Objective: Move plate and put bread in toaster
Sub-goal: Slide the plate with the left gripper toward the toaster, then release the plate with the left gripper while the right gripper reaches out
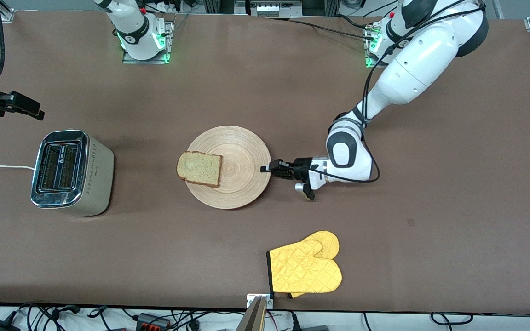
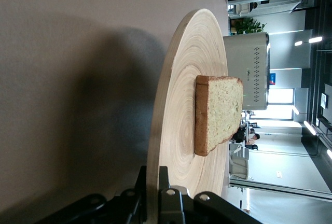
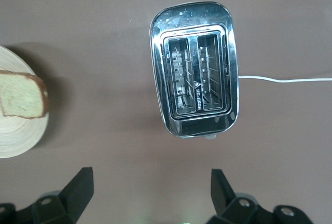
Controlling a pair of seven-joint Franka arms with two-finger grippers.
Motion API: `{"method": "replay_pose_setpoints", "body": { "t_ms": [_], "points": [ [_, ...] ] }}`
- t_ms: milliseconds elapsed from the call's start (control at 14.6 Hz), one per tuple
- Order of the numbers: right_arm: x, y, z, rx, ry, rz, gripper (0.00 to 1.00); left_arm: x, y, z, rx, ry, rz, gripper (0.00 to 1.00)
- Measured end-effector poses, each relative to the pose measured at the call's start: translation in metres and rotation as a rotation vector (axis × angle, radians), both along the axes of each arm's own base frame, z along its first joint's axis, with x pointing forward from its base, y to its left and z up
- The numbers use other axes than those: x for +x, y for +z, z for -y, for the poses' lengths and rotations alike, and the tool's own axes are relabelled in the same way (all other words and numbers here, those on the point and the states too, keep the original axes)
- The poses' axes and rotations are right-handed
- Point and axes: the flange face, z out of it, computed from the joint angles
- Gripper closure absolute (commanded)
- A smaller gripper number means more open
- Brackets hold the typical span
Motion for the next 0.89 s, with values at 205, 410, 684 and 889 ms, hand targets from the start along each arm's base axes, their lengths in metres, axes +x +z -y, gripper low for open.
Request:
{"method": "replay_pose_setpoints", "body": {
  "t_ms": [205,410,684,889],
  "points": [
    [0.0,0.0,0.0,0.0,0.0,0.0,0.0,-0.007,-0.018,0.0,0.01,-0.002,-0.01,0.31],
    [0.0,0.0,0.0,0.0,0.0,0.0,0.0,-0.002,-0.016,-0.004,0.004,0.009,-0.007,0.0],
    [0.0,-0.002,0.001,0.001,-0.001,-0.008,0.0,0.018,-0.001,-0.026,-0.005,0.046,0.018,0.0],
    [0.002,-0.018,0.004,0.005,-0.008,-0.068,0.0,0.042,0.028,-0.065,-0.066,0.013,0.052,0.0]
  ]
}}
